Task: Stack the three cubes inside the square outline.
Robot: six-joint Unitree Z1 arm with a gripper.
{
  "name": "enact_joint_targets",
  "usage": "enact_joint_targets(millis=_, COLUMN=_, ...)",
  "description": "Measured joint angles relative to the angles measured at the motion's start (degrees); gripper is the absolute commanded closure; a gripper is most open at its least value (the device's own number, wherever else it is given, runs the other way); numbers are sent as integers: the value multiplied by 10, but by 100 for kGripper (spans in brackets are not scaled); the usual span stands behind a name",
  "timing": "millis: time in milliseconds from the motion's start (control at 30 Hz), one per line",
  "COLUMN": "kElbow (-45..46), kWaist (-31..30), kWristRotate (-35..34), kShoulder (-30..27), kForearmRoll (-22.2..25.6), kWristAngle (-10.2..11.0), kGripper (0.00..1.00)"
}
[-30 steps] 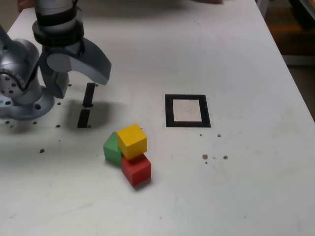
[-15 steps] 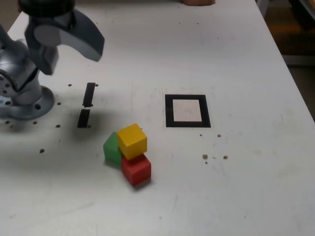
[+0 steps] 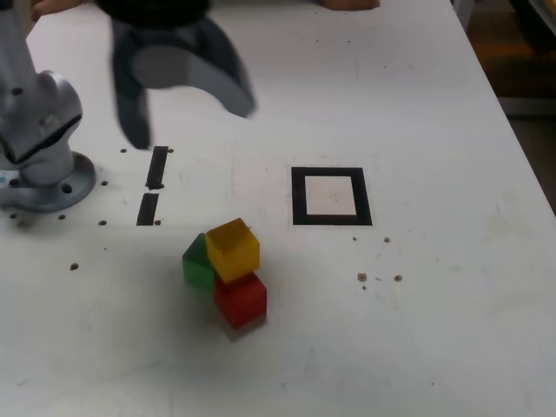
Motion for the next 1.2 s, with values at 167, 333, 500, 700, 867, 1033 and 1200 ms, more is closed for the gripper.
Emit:
enact_joint_targets(millis=167, kElbow=-83, kWaist=-7, kWristRotate=-75, kShoulder=81, kForearmRoll=-14, kWristAngle=-16, kGripper=6)
enact_joint_targets(millis=333, kElbow=-60, kWaist=-8, kWristRotate=-97, kShoulder=105, kForearmRoll=-48, kWristAngle=-56, kGripper=6)
enact_joint_targets(millis=500, kElbow=-35, kWaist=-8, kWristRotate=-99, kShoulder=131, kForearmRoll=-72, kWristAngle=-94, kGripper=6)
enact_joint_targets(millis=700, kElbow=24, kWaist=-7, kWristRotate=-102, kShoulder=130, kForearmRoll=-123, kWristAngle=-131, kGripper=6)
enact_joint_targets(millis=867, kElbow=75, kWaist=0, kWristRotate=-84, kShoulder=130, kForearmRoll=-187, kWristAngle=-146, kGripper=8)
enact_joint_targets(millis=1033, kElbow=97, kWaist=8, kWristRotate=-72, kShoulder=134, kForearmRoll=-222, kWristAngle=-146, kGripper=21)
enact_joint_targets(millis=1200, kElbow=109, kWaist=14, kWristRotate=-71, kShoulder=134, kForearmRoll=-225, kWristAngle=-135, kGripper=48)
